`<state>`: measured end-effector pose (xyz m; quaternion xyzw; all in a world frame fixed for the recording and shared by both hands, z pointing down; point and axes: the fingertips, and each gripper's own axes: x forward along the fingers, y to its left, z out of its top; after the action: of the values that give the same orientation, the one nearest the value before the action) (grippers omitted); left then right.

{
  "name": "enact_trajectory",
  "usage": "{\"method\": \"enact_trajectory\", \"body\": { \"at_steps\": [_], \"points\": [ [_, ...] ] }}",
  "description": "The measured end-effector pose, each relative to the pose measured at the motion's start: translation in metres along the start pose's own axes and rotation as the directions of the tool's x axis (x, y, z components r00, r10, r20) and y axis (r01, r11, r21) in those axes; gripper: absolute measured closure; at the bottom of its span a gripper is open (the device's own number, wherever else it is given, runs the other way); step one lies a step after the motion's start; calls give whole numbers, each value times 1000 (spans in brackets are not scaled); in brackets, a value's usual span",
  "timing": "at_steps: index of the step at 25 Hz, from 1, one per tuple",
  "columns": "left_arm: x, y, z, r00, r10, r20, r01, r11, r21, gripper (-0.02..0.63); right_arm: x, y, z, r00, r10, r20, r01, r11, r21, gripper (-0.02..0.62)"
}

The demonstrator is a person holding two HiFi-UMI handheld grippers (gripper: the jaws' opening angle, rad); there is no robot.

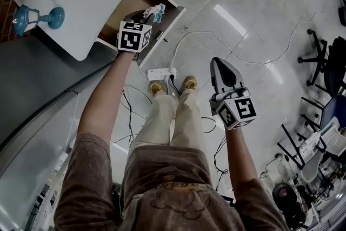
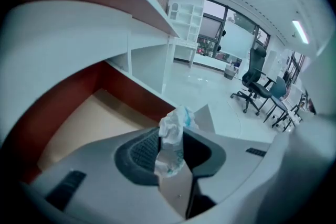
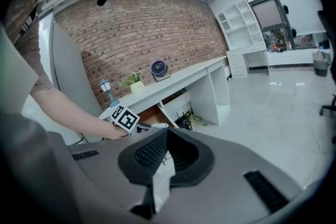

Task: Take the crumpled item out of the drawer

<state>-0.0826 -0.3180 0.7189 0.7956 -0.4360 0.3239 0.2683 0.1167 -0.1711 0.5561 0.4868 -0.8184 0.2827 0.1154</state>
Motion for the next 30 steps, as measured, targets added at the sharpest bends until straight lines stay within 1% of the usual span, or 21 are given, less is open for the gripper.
{"method": "enact_trajectory", "body": {
  "at_steps": [2, 7, 10, 13, 21, 25, 30],
  "points": [
    [-14, -7, 9, 1000, -4, 15, 4, 1000, -3, 495, -4, 2, 13, 1000, -1, 3, 1, 1000, -11, 598],
    [-51, -24, 47, 996, -33, 77, 38, 997, -61, 495, -15, 9, 52, 1000, 15, 26, -14, 998, -64, 598],
    [-78, -38, 74, 992, -60, 110, 67, 996, -61, 495, -24, 9, 76, 999, 23, 42, -19, 995, -94, 598],
    [-111, -46, 102, 986, -59, 158, 70, 996, -64, 495, -31, 12, 98, 998, 33, 52, -26, 993, -116, 598],
    [-197, -83, 151, 959, -92, 269, 110, 993, -52, 495, -60, 40, 152, 991, 101, 84, -85, 981, -176, 598],
    [-236, -101, 172, 940, -105, 325, 126, 991, -45, 495, -75, 58, 174, 986, 133, 104, -107, 969, -222, 598],
    [-287, -113, 186, 918, -104, 382, 125, 992, -32, 495, -91, 85, 186, 976, 183, 116, -151, 958, -246, 598]
  ]
}}
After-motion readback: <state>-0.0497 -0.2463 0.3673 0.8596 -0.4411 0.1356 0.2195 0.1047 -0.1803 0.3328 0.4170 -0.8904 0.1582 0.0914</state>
